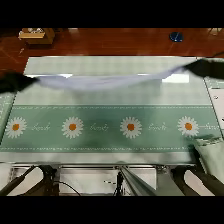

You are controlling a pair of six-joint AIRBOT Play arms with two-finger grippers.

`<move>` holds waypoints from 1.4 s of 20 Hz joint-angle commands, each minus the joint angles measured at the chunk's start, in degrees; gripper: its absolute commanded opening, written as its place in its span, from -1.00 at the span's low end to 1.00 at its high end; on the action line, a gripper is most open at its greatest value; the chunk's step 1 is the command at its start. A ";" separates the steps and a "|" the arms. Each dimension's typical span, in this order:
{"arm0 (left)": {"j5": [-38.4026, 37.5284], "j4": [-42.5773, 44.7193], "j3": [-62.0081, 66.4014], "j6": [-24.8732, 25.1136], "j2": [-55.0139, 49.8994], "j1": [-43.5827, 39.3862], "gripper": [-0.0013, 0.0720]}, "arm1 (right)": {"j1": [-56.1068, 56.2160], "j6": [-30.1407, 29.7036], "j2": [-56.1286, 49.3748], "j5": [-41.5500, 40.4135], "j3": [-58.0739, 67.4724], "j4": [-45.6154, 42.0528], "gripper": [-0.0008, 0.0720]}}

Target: Fold the shirts.

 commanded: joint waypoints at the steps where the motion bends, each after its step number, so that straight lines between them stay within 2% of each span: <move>1: 3.54 -7.96 19.32 -4.39 11.02 0.02 -0.89 | 0.09 4.55 6.43 -2.95 17.05 -2.19 -0.89; 4: 15.32 -6.86 33.99 -4.85 19.06 0.02 -0.89 | 0.09 10.75 10.36 -5.05 27.76 -8.83 -0.89; 6: 22.10 -0.11 41.18 -4.92 23.47 0.02 -0.89 | 0.09 14.95 13.05 -5.27 33.22 -14.43 -0.89; 8: 25.14 6.80 45.42 -5.33 27.58 0.00 -0.89 | 0.09 18.29 15.69 -4.63 37.51 -21.03 -0.89; 9: 25.16 9.64 46.45 -7.10 29.40 0.02 -0.89 | 0.09 20.13 16.94 -3.76 38.99 -24.52 -0.89; 11: 23.98 16.83 46.77 -14.51 32.87 0.02 -0.89 | 0.09 23.58 19.63 -1.14 40.52 -30.14 -0.89; 15: 10.88 28.20 46.88 -22.45 36.50 0.02 -0.89 | 0.09 24.35 22.27 11.15 42.91 -35.26 -0.89; 19: -7.58 30.29 46.86 -27.04 36.57 0.04 -0.89 | 0.09 23.52 21.92 30.14 43.32 -39.93 -0.89; 21: -14.36 30.34 46.66 -27.65 35.43 0.11 -0.89 | 0.42 23.58 20.15 41.31 43.30 -40.35 -0.89; 24: -24.52 29.90 41.94 -28.17 31.95 0.70 -0.89 | 3.96 24.09 18.36 42.91 38.71 -39.80 -0.89; 28: -22.34 28.48 22.32 -28.46 30.97 0.07 -0.89 | 6.21 22.29 16.44 42.42 19.06 -41.24 -0.89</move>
